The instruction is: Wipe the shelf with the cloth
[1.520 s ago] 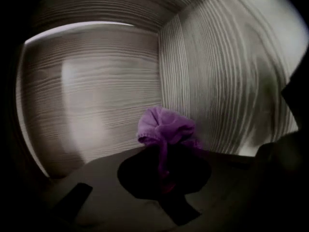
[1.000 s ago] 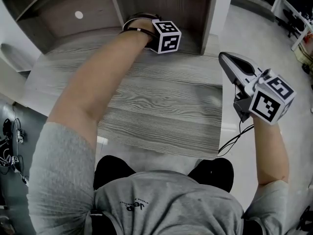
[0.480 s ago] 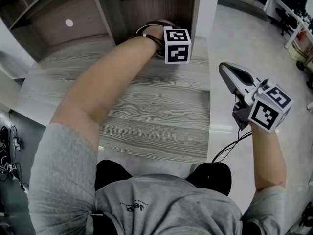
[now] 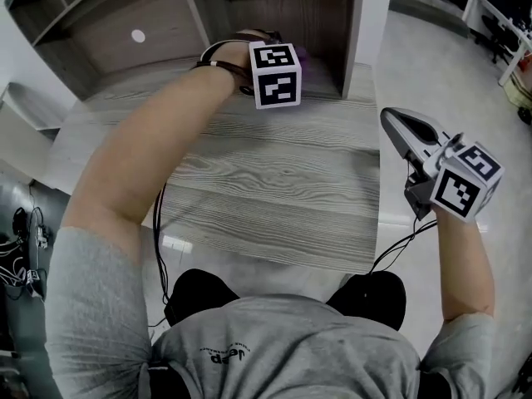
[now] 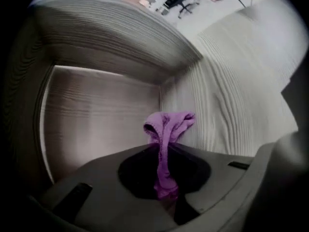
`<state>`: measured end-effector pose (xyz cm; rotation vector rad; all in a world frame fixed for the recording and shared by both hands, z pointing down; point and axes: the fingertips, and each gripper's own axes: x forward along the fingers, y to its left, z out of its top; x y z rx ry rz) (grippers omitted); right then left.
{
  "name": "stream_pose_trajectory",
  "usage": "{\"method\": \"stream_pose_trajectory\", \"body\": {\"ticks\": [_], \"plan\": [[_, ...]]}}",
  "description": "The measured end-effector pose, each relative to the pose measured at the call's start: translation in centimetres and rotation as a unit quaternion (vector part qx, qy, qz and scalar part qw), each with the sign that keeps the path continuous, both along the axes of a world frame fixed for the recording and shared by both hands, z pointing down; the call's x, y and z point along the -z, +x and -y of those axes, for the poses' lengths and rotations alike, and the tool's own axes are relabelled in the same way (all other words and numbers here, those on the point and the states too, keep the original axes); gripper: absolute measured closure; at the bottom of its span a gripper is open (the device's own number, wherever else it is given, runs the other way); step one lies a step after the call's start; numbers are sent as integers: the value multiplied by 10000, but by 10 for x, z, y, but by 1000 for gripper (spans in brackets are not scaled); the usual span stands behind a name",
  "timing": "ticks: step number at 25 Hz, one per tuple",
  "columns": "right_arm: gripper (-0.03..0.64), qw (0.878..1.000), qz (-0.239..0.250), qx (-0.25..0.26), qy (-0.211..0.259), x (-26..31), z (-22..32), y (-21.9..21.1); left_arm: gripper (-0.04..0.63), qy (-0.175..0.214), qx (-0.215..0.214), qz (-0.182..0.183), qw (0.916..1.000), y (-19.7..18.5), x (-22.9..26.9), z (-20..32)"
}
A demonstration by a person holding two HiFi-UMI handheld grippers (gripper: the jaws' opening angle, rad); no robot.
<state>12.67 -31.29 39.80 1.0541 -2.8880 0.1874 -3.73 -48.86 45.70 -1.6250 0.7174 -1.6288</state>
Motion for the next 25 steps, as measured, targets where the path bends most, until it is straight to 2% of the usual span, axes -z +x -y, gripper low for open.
{"method": "stream_pose_trajectory", "body": {"ticks": [2,4,6,8,10,14,18,21,25], "plan": [[597,10000,17,50,57,4,-4,-8,522,116,132,773,9969,-31,0,-6],[597,9999,28,87,107,8,-7,-13,522,84,250,1391,9899,-53,-8,-9],[597,9999,41,91,139,11,-9,-15,522,-28,371,1803,9829,-66,-23,-8],[597,9999,47,75,142,13,-11,-15,523,-55,435,2002,9788,-71,-33,-4],[597,9999,48,50,124,14,-11,-14,526,-150,458,1900,9806,-70,-34,-1],[597,9999,79,-15,93,13,-11,-10,526,-443,271,1299,9902,-57,-34,-2],[597,9999,106,-40,118,12,-14,-2,526,-638,-87,604,9961,-11,-36,-9],[597,9998,143,-86,129,12,-16,10,526,-711,-497,259,9959,39,-35,-17],[597,9996,214,-170,90,10,-16,26,525,-938,-1047,-363,9894,94,-34,-32]]}}
